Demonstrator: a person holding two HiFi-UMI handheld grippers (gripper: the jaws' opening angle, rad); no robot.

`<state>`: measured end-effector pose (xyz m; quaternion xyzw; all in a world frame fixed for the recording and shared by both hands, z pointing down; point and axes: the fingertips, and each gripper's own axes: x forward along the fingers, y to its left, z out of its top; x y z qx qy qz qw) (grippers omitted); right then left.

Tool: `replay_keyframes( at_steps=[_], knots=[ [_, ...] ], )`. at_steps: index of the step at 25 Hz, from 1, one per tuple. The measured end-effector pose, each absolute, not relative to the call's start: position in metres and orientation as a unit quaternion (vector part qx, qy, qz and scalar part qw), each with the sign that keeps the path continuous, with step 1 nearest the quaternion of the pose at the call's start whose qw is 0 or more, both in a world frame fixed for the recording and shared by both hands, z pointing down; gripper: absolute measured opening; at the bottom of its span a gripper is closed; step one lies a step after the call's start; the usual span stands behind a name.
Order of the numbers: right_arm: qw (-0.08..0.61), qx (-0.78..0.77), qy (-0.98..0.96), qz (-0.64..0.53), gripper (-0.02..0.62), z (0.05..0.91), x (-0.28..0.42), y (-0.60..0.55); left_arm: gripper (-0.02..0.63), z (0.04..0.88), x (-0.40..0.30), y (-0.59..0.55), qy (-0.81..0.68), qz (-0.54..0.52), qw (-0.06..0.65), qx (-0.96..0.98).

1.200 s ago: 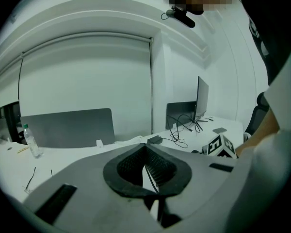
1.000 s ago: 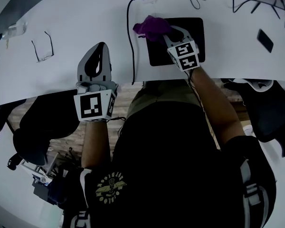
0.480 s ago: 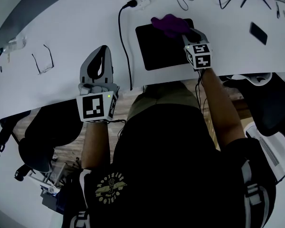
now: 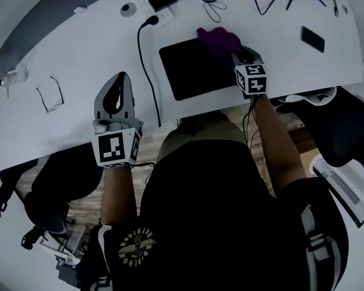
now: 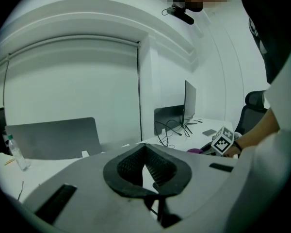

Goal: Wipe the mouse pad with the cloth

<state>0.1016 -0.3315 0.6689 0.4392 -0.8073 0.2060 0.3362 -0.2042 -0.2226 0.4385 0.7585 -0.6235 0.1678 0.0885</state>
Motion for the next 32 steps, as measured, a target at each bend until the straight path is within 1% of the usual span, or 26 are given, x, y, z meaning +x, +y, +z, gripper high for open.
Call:
replay_keyframes(
  at_steps=[6, 10, 15, 19, 24, 32],
  knots=[
    [0.297, 0.375, -0.86, 0.18, 0.091, 0.617, 0.047, -0.288, 0.002, 0.429, -0.213, -0.211, -0.634, 0.156, 0.081, 0.753],
    [0.284, 0.319, -0.886, 0.181, 0.091, 0.604, -0.001, -0.249, 0.002, 0.424, -0.217, -0.2, -0.636, 0.161, 0.082, 0.75],
    [0.288, 0.256, -0.906, 0.176, 0.091, 0.61, -0.055, -0.207, 0.002, 0.423, -0.228, -0.18, -0.645, 0.159, 0.077, 0.744],
    [0.312, 0.224, -0.906, 0.177, 0.091, 0.636, -0.08, -0.181, 0.002, 0.428, -0.24, -0.16, -0.653, 0.17, 0.085, 0.733],
    [0.356, 0.228, -0.887, 0.185, 0.091, 0.672, -0.074, -0.172, 0.002, 0.431, -0.25, -0.147, -0.658, 0.171, 0.085, 0.729],
    [0.385, 0.313, -0.843, 0.207, 0.089, 0.689, 0.002, -0.203, 0.003, 0.428, -0.235, -0.16, -0.642, 0.169, 0.076, 0.744]
  ],
)
